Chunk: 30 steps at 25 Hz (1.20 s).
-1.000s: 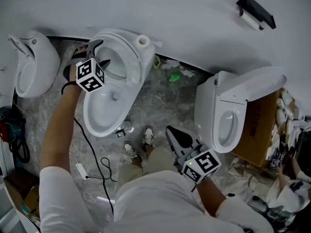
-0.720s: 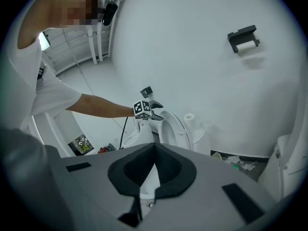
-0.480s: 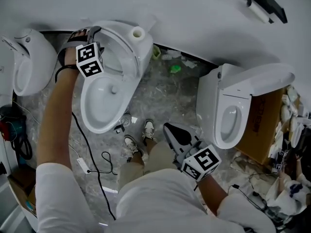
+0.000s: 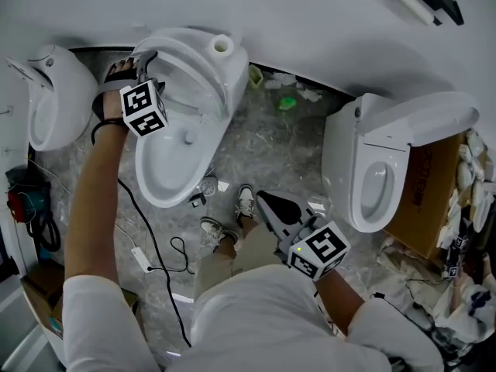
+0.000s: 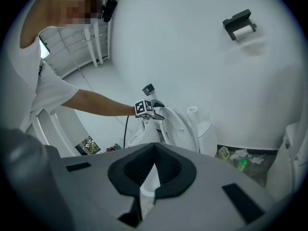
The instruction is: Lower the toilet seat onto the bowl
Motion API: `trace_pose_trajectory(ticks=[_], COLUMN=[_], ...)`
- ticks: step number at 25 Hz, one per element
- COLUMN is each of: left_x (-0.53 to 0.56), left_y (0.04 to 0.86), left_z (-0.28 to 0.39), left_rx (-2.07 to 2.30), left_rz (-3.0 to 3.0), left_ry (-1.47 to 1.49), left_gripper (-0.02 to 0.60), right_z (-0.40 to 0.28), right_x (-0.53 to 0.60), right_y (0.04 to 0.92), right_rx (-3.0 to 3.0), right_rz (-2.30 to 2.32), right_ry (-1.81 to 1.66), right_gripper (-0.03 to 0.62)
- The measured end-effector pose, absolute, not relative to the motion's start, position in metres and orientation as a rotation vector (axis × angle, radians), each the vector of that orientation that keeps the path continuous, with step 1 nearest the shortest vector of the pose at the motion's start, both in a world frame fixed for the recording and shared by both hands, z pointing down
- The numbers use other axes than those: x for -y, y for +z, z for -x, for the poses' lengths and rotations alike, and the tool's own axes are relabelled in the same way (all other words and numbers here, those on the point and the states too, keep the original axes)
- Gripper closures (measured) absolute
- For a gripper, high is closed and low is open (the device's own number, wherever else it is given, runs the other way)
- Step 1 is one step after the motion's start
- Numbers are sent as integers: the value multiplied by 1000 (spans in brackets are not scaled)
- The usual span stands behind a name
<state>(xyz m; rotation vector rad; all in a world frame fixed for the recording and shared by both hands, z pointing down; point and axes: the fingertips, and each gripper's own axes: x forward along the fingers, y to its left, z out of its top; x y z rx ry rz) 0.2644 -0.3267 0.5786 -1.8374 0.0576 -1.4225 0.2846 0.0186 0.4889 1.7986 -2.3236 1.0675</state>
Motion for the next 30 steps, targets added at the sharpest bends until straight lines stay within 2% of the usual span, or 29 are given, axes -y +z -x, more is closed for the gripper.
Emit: trace_pose_trajectory(ticks=[30], left_x=[202], left_y=[572], left_z=[-107], left_rx=[-473], left_rz=[2309], left_ry=[-1309], left_gripper=[261], right_z=[-144], right_x=[-30], right_y=[466], right_rx=[2414], right_rz=[-1531], right_ry=[971], right_gripper=[595])
